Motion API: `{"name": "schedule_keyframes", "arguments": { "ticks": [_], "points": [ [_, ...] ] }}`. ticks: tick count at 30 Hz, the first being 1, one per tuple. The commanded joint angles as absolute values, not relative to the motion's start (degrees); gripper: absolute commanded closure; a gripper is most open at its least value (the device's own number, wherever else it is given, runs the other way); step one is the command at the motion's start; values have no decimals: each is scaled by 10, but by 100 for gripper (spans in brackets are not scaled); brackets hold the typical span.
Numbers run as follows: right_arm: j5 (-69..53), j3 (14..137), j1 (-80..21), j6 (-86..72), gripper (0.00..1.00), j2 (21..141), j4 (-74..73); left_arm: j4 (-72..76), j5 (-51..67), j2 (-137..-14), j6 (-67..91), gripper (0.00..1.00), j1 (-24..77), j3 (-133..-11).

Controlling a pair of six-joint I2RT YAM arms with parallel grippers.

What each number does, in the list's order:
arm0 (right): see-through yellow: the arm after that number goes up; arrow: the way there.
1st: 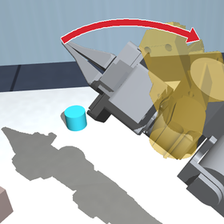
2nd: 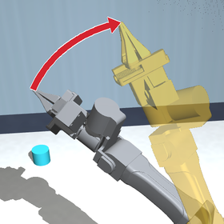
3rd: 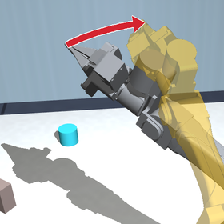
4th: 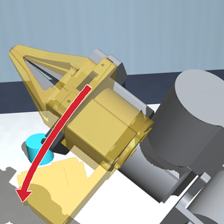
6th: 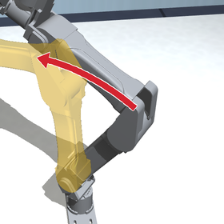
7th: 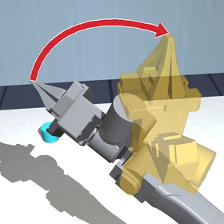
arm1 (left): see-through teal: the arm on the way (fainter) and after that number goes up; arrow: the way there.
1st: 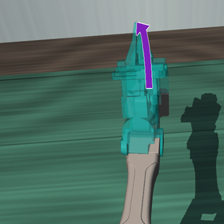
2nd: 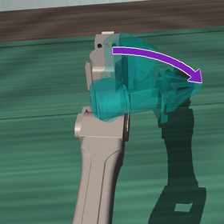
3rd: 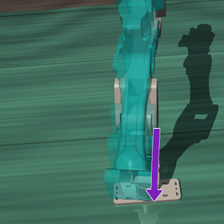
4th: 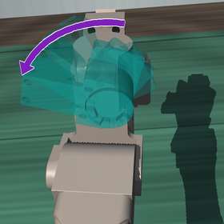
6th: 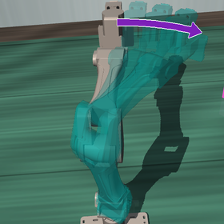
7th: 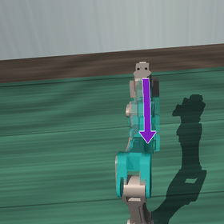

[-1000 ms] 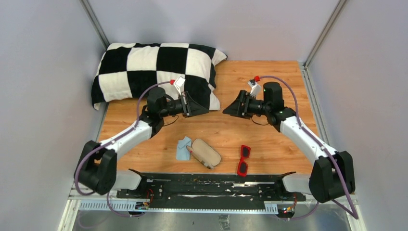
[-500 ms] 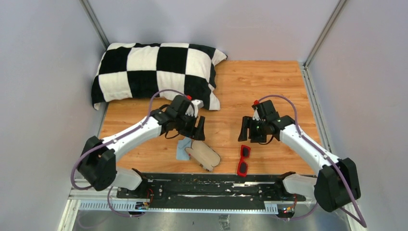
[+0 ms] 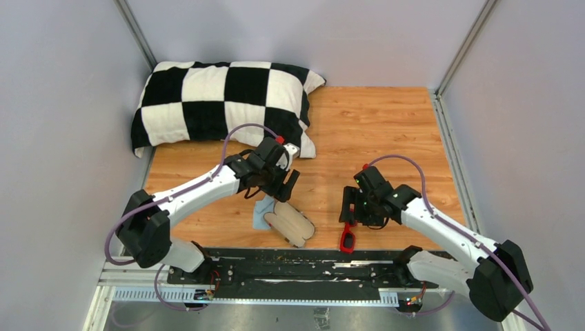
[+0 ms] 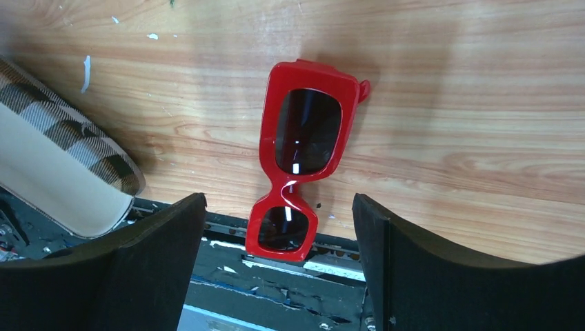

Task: Organize the sunglasses
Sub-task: Move the sunglasses to the center of the board.

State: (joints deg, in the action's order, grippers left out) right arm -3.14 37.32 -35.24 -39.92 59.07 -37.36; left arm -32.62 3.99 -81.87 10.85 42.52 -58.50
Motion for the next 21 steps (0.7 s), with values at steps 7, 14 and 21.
{"name": "schedule_keyframes", "arguments": {
  "ticks": [7,14,21],
  "points": [
    [22,343,-412,-476,18,639,-329,-328,16,-811,127,23,423,-614],
    [55,345,-434,-493,37,691,-318,-316,33,-817,136,23,423,-613],
    [70,354,-434,-490,56,717,-311,-315,41,-819,142,24,423,-612]
  ]
}}
